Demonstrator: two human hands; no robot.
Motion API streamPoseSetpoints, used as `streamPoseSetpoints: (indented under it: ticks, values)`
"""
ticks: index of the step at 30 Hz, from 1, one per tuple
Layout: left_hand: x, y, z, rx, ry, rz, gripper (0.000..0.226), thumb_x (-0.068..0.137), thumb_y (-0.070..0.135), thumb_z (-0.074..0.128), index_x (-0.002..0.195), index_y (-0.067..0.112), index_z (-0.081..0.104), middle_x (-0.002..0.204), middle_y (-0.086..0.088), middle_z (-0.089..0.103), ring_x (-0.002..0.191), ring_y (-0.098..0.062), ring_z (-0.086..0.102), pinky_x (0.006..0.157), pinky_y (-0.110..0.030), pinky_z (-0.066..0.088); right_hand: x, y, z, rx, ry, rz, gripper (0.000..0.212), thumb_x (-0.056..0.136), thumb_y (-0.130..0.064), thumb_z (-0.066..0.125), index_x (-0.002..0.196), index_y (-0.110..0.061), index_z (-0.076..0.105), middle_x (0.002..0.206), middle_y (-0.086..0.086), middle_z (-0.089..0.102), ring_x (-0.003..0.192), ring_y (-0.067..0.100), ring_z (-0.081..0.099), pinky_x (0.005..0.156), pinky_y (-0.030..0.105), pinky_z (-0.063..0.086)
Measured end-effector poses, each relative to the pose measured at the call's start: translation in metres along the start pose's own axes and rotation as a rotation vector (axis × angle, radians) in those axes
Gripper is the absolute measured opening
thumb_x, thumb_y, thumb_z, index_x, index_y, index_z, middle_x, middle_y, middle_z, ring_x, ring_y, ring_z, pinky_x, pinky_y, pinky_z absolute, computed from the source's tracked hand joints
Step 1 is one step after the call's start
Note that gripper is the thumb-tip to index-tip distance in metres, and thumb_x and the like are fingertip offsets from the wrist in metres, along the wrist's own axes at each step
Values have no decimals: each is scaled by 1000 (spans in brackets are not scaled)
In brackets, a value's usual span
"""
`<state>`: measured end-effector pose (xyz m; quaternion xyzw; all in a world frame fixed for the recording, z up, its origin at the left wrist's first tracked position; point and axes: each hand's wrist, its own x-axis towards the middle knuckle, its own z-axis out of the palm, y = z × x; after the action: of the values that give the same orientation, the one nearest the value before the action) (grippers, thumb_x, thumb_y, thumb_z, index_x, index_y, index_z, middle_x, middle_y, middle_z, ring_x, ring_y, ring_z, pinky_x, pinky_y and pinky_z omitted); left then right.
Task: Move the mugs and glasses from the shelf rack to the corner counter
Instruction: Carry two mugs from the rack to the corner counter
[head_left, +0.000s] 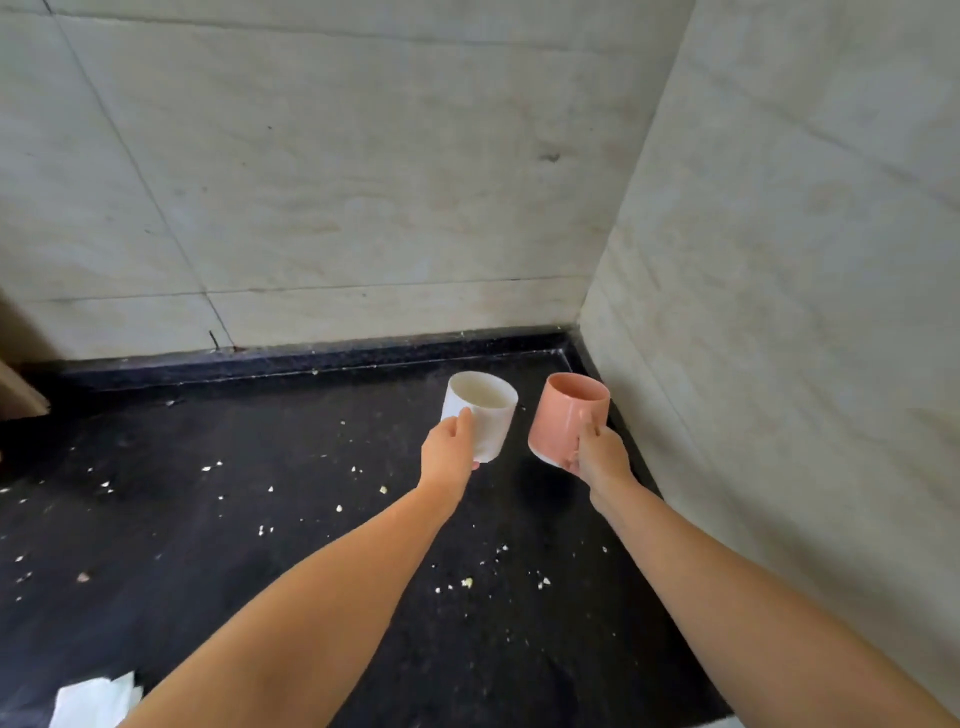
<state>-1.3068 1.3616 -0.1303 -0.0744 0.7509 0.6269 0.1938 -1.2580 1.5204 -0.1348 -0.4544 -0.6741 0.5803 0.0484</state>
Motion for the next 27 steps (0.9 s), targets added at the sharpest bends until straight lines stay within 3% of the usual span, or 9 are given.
streamPoseSetpoints:
  ticks: [10,14,17,20,23,27]
  values:
    - [115,1,54,57,33,21,39,97,42,36,96,11,59,99,-8,61,93,-24,60,92,-51,53,114,-28,43,-122,46,-137,58,101,-47,25,144,-12,40,135,12,54,119,30,54,103,42,43]
    - [136,-2,67,51,68,16,45,98,40,36,96,2,61,94,-8,59,85,-18,59,90,-48,55,135,-27,47,-144,18,-211,54,102,-42,24,142,-10,41,134,10,54,102,21,60,83,30,46]
    - [148,-4,73,12,89,-1,45,99,36,37,96,-2,61,86,-4,57,74,-8,56,89,-47,55,145,-28,52,-164,14,-197,51,103,-39,25,138,-8,45,133,10,55,103,21,59,75,23,45]
    - [155,-6,77,-11,102,-13,41,99,35,38,89,2,59,80,1,54,75,-9,55,88,-45,56,151,-23,56,-158,20,-202,50,103,-41,24,132,-9,49,130,10,58,107,24,63,86,29,48]
    - [161,-6,81,-86,101,-20,33,99,30,40,81,7,54,81,1,53,83,-15,53,84,-39,57,154,-18,63,-86,18,-213,50,102,-43,24,128,-10,50,129,9,59,101,26,68,87,32,52]
    - [166,-8,84,-118,100,-14,32,99,29,40,71,20,53,81,5,54,82,-10,53,77,-29,54,156,-17,71,-40,38,-154,47,103,-41,23,125,-9,49,130,10,57,101,28,68,91,37,53]
